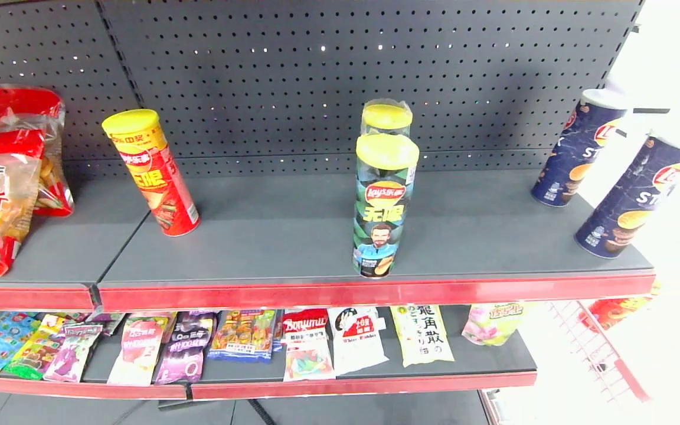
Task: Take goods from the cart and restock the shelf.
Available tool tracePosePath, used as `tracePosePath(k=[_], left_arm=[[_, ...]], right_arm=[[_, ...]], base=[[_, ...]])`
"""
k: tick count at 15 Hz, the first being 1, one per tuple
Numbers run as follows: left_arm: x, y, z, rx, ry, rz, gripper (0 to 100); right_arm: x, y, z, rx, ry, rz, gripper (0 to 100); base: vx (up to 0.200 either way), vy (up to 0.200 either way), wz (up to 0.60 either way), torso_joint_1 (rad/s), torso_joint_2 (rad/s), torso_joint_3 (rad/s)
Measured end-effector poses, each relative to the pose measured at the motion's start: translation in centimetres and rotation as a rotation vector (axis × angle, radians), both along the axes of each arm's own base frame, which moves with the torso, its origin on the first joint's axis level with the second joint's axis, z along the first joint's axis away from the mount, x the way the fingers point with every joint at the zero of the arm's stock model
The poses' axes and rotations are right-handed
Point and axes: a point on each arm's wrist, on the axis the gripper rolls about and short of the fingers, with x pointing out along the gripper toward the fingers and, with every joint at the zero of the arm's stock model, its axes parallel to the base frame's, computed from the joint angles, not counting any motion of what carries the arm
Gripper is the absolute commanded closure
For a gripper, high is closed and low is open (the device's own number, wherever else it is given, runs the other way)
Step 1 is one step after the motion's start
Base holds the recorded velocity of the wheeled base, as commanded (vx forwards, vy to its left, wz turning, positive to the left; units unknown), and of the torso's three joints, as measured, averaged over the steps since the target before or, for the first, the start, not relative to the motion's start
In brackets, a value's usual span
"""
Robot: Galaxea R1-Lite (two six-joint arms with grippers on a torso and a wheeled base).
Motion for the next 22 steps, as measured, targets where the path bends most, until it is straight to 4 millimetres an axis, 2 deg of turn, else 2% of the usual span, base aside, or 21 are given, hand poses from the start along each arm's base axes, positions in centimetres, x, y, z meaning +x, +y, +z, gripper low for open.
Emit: tracePosePath(k=[2,19,22], left_arm=[[-0.32,0.02,-0.12,0.002,-0.024,0.001,0],[-1.01,0.07,-0.76,0.041,-0.073,0.002,0],[-0.99,0.07,-0.81,0.057,-0.07,0.0,0]], right_arm=[[-0.07,-0.01,-0.11,0.0,-0.003,0.0,0],[-0.39,-0.05,-0.82,-0.012,-0.011,0.003,0],[-0.38,-0.05,-0.86,-0.012,-0.011,0.003,0]], base=[[0.0,0.0,0.0,0.0,0.0,0.0],[0.0,-0.2,0.0,0.004,0.0,0.002],[0.0,0.0,0.0,0.0,0.0,0.0]])
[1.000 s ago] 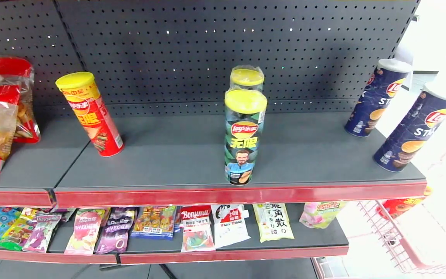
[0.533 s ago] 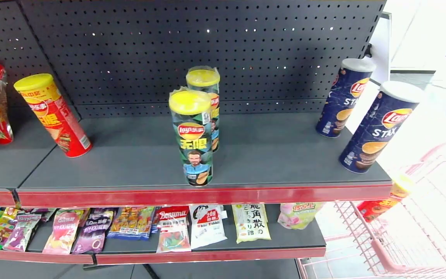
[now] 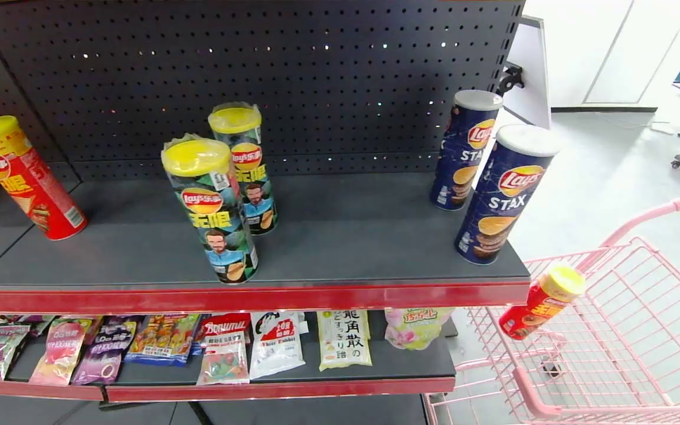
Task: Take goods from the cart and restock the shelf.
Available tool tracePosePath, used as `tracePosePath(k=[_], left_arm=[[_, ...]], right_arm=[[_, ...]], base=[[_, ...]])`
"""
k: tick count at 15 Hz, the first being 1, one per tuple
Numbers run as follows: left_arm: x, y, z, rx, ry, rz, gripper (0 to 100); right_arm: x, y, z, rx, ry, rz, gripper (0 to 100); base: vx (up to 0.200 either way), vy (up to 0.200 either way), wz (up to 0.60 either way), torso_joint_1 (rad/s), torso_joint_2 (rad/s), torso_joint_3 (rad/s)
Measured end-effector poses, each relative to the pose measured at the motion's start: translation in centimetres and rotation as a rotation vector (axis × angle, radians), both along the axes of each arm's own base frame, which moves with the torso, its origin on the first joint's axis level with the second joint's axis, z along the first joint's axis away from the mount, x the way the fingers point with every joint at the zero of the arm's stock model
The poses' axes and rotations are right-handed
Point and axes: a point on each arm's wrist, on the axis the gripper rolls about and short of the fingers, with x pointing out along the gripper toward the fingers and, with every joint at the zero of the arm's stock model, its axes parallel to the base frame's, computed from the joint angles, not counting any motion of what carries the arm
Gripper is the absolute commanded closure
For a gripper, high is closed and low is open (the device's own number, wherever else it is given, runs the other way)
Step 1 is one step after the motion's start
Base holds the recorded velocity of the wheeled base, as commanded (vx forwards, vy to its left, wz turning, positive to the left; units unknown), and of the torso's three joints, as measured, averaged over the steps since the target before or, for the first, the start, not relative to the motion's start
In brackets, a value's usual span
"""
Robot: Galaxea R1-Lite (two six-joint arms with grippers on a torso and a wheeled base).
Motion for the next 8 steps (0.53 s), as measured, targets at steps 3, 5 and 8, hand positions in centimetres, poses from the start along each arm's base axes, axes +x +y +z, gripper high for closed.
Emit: tracePosePath(k=[3,5,8], left_arm=[[0.09,0.0,-0.27,0.022,0.011,-0.004,0],[0.13,-0.01,-0.38,0.023,0.015,-0.003,0],[0.18,-0.01,-0.58,0.024,0.022,-0.005,0]], right_arm=[[0.07,0.02,-0.22,-0.001,0.008,-0.001,0],[0.1,0.01,-0.31,-0.002,0.012,0.0,0],[0.13,0.03,-0.45,-0.002,0.017,-0.001,0]], base=[[-0.067,0.0,0.0,0.001,0.0,0.001],[0.0,0.0,0.0,0.0,0.0,0.0],[0.0,0.0,0.0,0.0,0.0,0.0]])
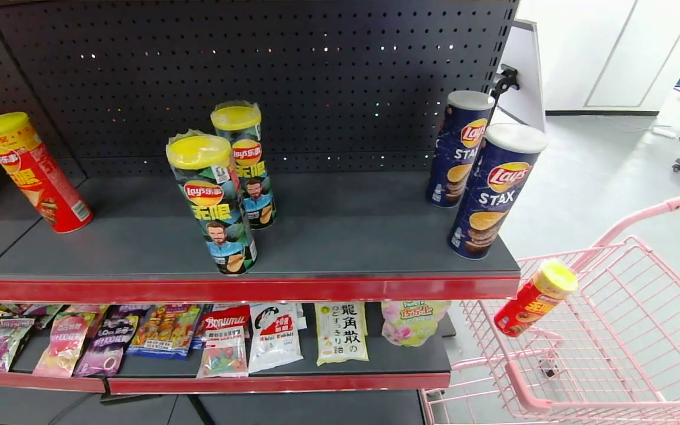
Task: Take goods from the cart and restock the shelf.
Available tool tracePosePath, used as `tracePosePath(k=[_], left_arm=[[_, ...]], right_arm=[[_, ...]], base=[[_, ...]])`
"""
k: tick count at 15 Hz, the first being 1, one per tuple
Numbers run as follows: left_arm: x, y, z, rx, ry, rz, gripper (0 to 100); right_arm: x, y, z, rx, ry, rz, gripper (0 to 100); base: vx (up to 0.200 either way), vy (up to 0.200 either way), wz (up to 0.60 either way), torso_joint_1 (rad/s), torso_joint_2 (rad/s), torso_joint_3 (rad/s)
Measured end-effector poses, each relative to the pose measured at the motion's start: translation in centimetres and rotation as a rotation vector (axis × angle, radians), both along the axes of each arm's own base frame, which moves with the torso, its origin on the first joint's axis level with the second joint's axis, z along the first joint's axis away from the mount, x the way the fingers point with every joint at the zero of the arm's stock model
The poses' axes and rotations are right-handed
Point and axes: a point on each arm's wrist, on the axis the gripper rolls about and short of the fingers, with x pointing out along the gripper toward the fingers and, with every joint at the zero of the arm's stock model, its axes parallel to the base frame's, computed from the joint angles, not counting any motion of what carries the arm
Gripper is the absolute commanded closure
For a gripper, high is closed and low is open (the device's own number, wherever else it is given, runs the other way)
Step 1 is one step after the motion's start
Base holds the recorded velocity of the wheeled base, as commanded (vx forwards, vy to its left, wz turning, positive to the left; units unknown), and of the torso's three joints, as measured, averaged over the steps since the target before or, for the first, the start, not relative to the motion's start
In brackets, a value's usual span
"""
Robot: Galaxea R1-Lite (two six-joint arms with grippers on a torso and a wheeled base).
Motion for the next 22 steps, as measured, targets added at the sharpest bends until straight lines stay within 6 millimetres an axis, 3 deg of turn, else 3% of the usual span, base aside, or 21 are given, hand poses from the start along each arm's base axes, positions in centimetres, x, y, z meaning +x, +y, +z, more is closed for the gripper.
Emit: tracePosePath(k=[2,9,17,22], left_arm=[[0.0,0.0,-0.1,0.0,0.003,0.001,0],[-0.1,0.0,-0.1,-0.001,-0.017,-0.004,0],[-0.1,-0.2,0.9,-0.121,-0.107,-0.077,0],[-0.1,-0.2,1.0,-0.126,-0.111,-0.084,0]], right_arm=[[0.0,0.0,-0.1,0.0,0.004,0.003,0],[0.0,0.0,-0.5,-0.002,0.005,0.001,0],[0.0,0.0,-0.8,-0.01,0.017,-0.002,0],[0.0,0.0,-0.9,-0.011,0.014,-0.008,0]], base=[[0.0,0.0,0.0,0.0,0.0,0.0],[0.0,0.0,-0.6,0.003,0.0,0.0],[0.0,0.0,0.0,0.0,0.0,0.0],[0.0,0.0,0.0,-0.128,0.33,0.196]])
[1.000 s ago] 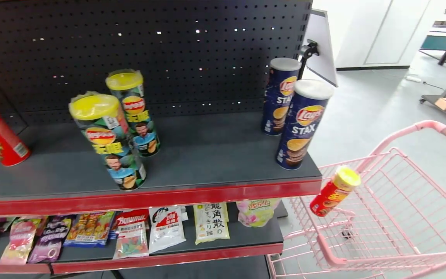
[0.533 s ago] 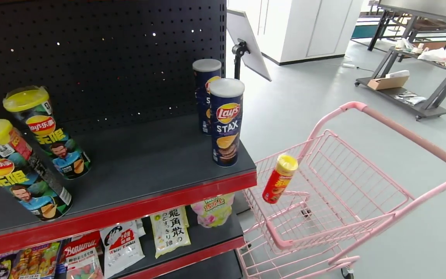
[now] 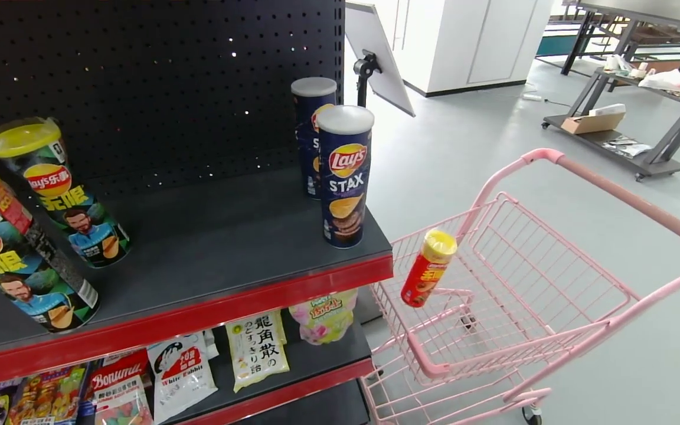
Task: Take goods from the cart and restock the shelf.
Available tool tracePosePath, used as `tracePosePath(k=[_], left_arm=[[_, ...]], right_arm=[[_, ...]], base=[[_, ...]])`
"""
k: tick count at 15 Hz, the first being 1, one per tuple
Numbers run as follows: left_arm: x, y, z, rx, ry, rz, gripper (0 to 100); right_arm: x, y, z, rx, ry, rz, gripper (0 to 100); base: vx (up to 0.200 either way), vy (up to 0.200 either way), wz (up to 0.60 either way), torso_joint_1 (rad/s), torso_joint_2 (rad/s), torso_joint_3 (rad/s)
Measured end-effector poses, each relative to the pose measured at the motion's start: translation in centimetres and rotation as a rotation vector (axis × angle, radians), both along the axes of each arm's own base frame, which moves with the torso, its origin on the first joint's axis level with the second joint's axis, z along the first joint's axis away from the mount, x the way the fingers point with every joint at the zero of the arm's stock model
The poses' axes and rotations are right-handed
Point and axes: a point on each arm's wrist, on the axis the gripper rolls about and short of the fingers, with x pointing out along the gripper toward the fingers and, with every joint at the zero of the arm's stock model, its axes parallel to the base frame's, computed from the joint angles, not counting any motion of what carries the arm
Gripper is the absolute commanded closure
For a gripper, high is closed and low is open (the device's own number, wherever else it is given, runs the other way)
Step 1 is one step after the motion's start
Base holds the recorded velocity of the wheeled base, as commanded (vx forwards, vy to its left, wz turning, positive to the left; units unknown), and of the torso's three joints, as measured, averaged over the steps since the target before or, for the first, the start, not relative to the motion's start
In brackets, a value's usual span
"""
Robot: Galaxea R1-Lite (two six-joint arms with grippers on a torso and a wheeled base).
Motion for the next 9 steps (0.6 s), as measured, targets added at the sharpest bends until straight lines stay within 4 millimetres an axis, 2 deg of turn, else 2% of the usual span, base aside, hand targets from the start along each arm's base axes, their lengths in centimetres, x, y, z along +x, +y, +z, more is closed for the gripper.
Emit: tracePosePath(k=[6,9], left_arm=[[-0.05,0.0,0.15,-0.001,-0.006,-0.001,0],[-0.06,0.0,0.16,-0.001,-0.007,-0.001,0]], right_arm=[[-0.15,-0.02,-0.06,-0.01,-0.009,0.003,0],[-0.22,-0.03,-0.06,-0.01,-0.014,0.002,0]], base=[[0.0,0.0,0.0,-0.146,0.38,0.232],[0.0,0.0,0.0,-0.157,0.48,0.305]])
